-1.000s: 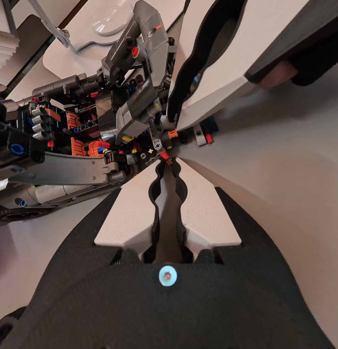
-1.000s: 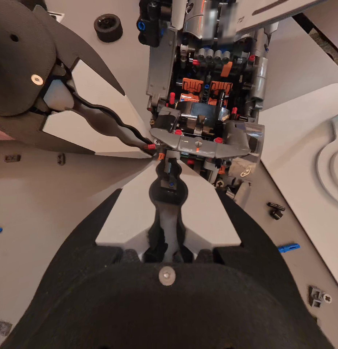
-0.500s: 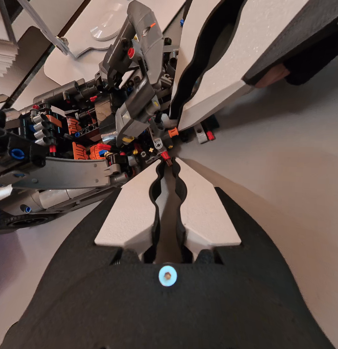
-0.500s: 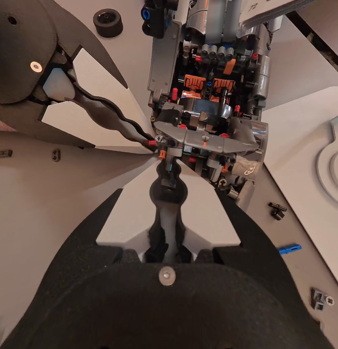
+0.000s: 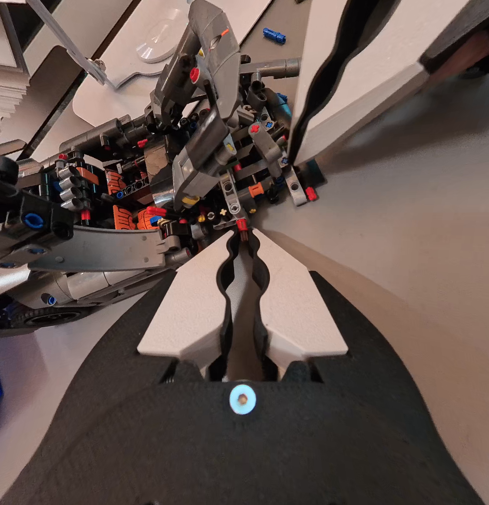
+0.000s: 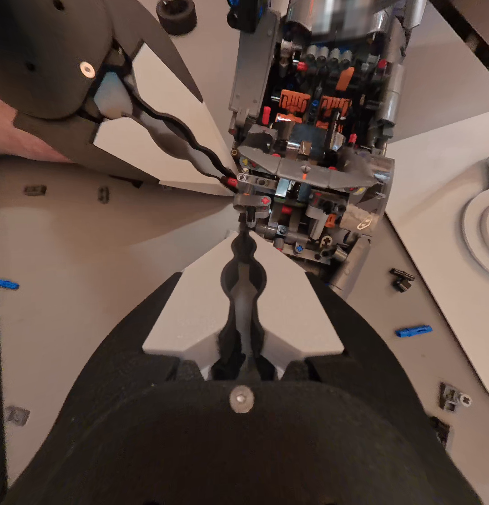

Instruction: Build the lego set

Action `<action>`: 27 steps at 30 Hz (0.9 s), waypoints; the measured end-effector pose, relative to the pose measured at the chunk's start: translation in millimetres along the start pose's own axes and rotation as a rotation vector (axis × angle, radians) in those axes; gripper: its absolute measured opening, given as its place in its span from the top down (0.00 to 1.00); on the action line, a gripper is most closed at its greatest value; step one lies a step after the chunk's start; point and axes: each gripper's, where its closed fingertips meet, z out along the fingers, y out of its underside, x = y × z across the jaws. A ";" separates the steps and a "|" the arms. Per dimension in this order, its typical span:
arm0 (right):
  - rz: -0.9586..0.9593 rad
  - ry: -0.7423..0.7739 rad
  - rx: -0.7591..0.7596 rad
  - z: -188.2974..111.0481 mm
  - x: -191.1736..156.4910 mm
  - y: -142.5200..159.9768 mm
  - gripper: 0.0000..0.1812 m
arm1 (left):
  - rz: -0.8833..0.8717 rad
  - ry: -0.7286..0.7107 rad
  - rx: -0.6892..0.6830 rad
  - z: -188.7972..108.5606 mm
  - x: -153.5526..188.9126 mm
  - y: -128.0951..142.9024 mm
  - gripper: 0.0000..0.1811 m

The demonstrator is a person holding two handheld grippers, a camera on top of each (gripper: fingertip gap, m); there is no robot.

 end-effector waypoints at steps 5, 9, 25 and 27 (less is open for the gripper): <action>0.004 0.041 0.064 -12.2 9.9 -17.4 0.86 | 0.005 -0.003 0.001 -0.1 -0.1 0.0 0.98; 0.005 0.032 0.104 -4.1 7.7 -25.4 0.74 | 0.012 -0.007 0.002 -0.1 0.0 -0.1 0.98; -0.042 -0.004 -0.029 -11.5 -0.4 -8.7 0.86 | 0.025 -0.019 0.002 -0.6 -0.3 0.2 0.98; -0.032 0.003 0.014 -17.3 1.2 -17.4 0.85 | 0.026 -0.019 0.003 -0.7 -0.3 0.2 0.98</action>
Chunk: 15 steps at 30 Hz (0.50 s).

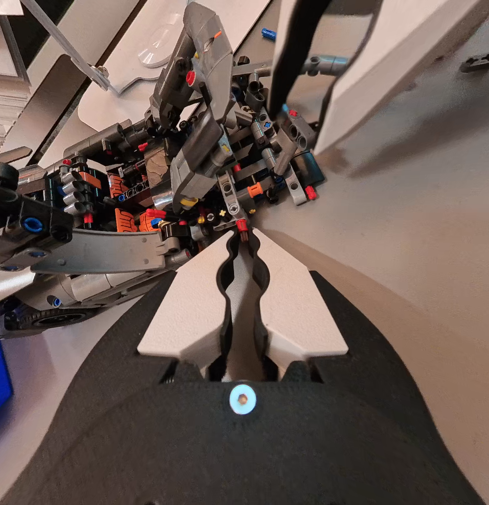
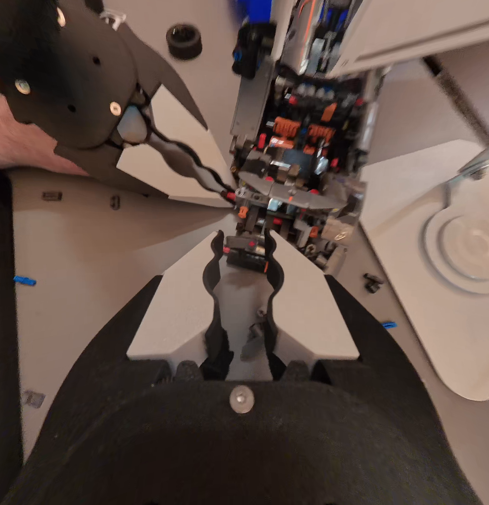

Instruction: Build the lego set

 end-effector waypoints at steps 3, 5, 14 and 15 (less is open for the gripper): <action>-0.054 0.027 0.020 -5.8 -0.4 -8.3 0.86 | -0.001 0.001 0.000 -0.1 0.0 0.0 0.98; -0.128 0.044 0.044 -1.5 -5.2 -13.8 0.89 | -0.002 0.003 0.000 0.0 0.0 0.0 0.98; -0.416 0.223 -0.101 36.2 -3.0 -1.5 0.90 | -0.001 0.003 0.001 -0.1 0.1 0.0 0.98; -0.399 0.220 -0.101 39.0 -3.3 -0.9 0.91 | 0.000 0.004 0.001 0.0 0.2 0.1 0.98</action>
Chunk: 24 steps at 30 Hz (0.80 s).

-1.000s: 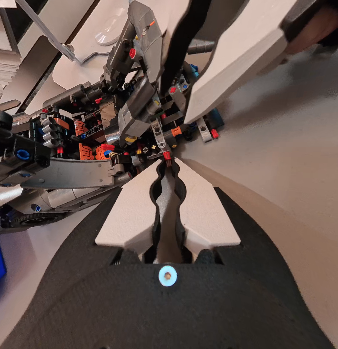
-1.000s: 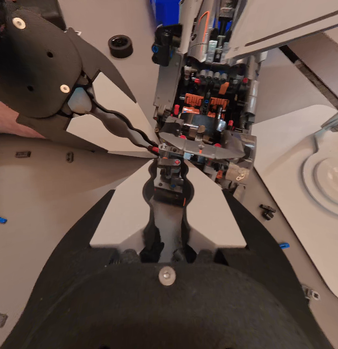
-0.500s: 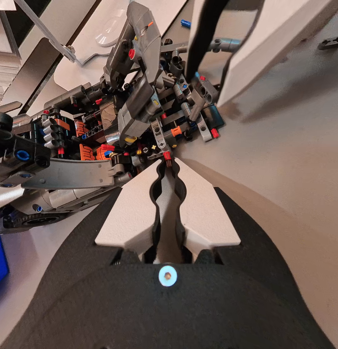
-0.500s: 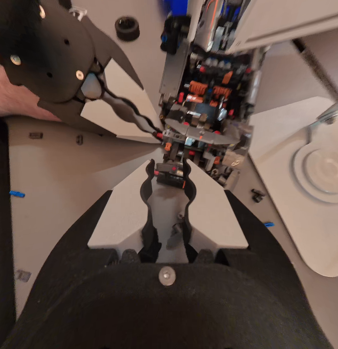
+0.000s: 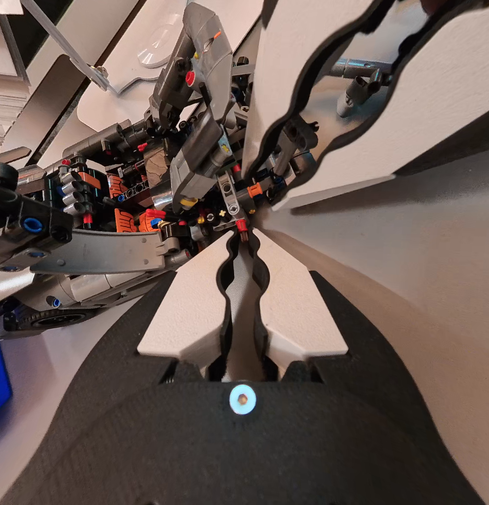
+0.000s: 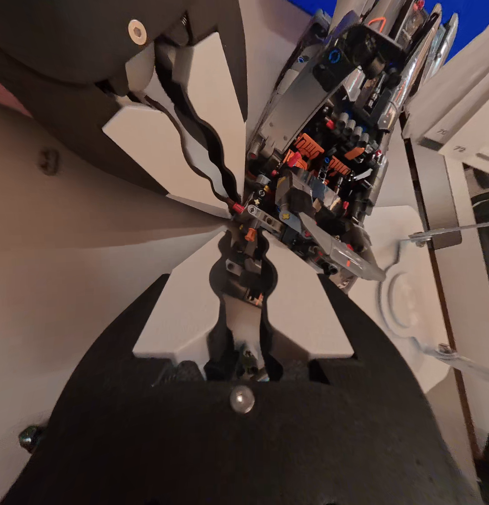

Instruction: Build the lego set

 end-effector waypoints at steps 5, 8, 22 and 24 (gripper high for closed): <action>0.099 0.005 0.005 4.8 6.2 1.6 0.95 | 0.003 0.000 0.001 0.0 0.1 0.0 0.98; 0.117 0.010 0.002 7.2 6.0 4.0 0.93 | 0.009 0.002 0.003 -0.1 0.5 -0.2 0.98; 0.224 -0.072 0.049 9.8 2.1 3.9 0.97 | 0.033 -0.010 0.006 0.7 0.7 -1.3 0.98; 0.214 -0.066 0.044 9.4 2.1 4.3 0.97 | 0.039 -0.016 0.006 0.8 0.7 -1.3 0.98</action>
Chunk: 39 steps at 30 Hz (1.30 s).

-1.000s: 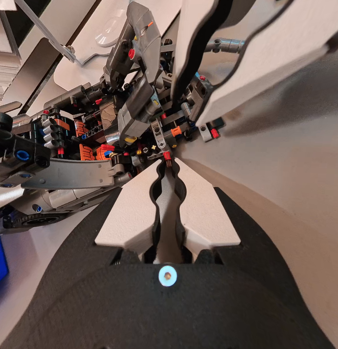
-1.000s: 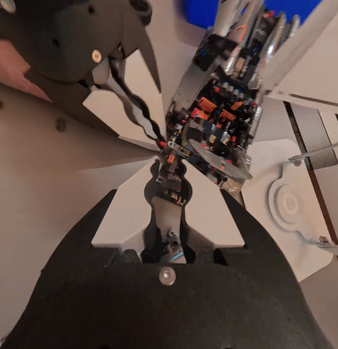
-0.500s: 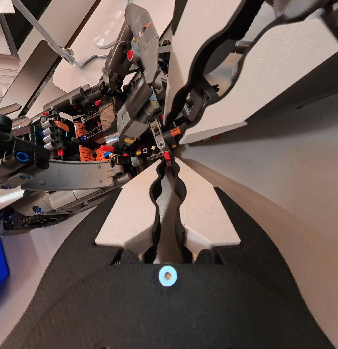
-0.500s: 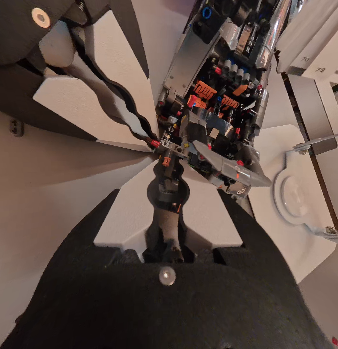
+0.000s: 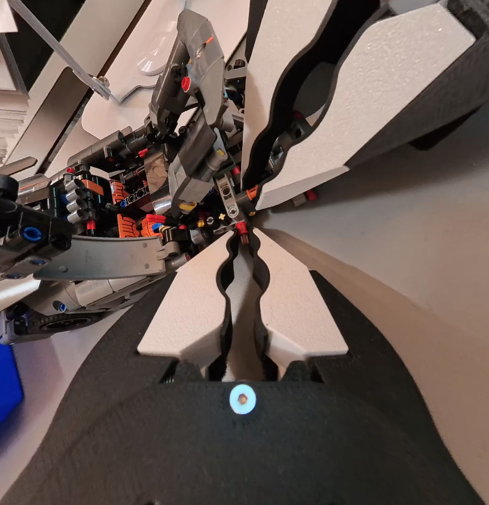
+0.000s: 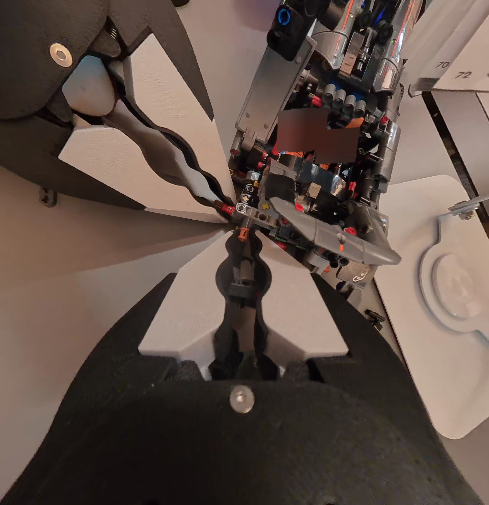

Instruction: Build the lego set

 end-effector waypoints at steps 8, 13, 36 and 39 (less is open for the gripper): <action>0.104 -0.043 0.044 0.2 -0.1 -4.4 0.96 | 0.016 -0.001 0.019 -1.7 0.9 -2.7 0.98; 0.100 -0.045 0.032 0.2 -0.2 -3.7 0.96 | 0.011 0.016 0.048 -5.0 2.3 -5.8 0.97; 0.101 -0.039 0.039 0.1 -1.1 -3.8 0.96 | -0.029 -0.026 0.133 -15.1 -2.7 -20.6 0.96; 0.100 -0.043 0.009 -3.3 1.7 0.8 0.91 | -0.024 -0.035 0.131 -13.9 -4.3 -19.3 0.96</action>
